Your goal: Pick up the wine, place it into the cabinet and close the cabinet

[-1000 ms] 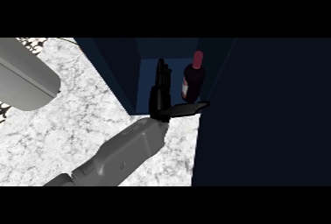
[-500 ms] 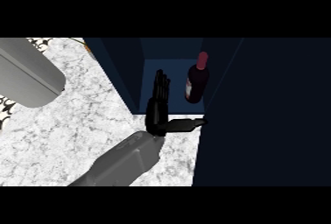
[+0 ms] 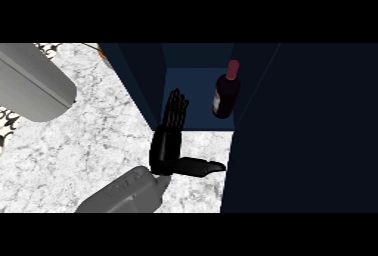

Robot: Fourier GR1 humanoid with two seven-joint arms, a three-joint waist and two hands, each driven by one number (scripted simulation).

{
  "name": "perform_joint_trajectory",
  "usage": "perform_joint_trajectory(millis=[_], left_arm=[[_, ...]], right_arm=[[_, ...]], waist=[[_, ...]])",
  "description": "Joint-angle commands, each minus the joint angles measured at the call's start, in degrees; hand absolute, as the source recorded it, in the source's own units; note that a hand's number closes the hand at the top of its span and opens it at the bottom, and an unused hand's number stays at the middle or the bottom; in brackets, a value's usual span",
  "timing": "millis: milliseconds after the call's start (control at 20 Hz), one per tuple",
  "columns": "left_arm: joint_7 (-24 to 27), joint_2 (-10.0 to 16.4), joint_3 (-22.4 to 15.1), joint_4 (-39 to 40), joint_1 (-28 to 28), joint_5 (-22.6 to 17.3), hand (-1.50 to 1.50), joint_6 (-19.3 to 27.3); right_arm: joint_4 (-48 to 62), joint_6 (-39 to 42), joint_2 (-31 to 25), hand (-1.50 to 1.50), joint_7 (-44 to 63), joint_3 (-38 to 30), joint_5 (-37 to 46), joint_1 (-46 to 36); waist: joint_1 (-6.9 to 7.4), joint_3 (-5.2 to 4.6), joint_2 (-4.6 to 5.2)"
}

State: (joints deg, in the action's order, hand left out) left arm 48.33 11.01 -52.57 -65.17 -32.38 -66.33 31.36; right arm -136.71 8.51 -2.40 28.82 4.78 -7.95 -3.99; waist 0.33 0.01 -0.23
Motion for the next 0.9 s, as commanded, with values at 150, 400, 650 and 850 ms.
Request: perform_joint_trajectory(millis=[150,400,650,850], left_arm=[[-7.70,10.82,-0.24,-20.56,6.59,5.08,-1.50,3.44],[-9.05,18.98,-0.25,-28.88,11.72,6.73,-1.50,-1.41],[-5.28,27.19,1.34,-35.44,21.55,8.33,1.50,-7.78],[-6.50,34.32,6.12,-41.21,24.56,5.73,1.50,-11.27]], right_arm=[[-2.58,2.70,-1.93,-1.50,-0.09,-3.04,-5.28,3.18],[-1.62,7.91,-6.49,1.50,0.87,-2.93,-6.97,0.08],[-3.98,11.12,-6.80,1.50,2.19,2.19,-8.42,1.53],[-6.24,13.63,-7.04,1.50,4.27,5.28,-14.77,6.82]], waist=[[0.09,0.04,-0.08],[0.47,0.03,-0.11],[0.38,-0.02,-0.05],[0.37,0.01,-0.21]])
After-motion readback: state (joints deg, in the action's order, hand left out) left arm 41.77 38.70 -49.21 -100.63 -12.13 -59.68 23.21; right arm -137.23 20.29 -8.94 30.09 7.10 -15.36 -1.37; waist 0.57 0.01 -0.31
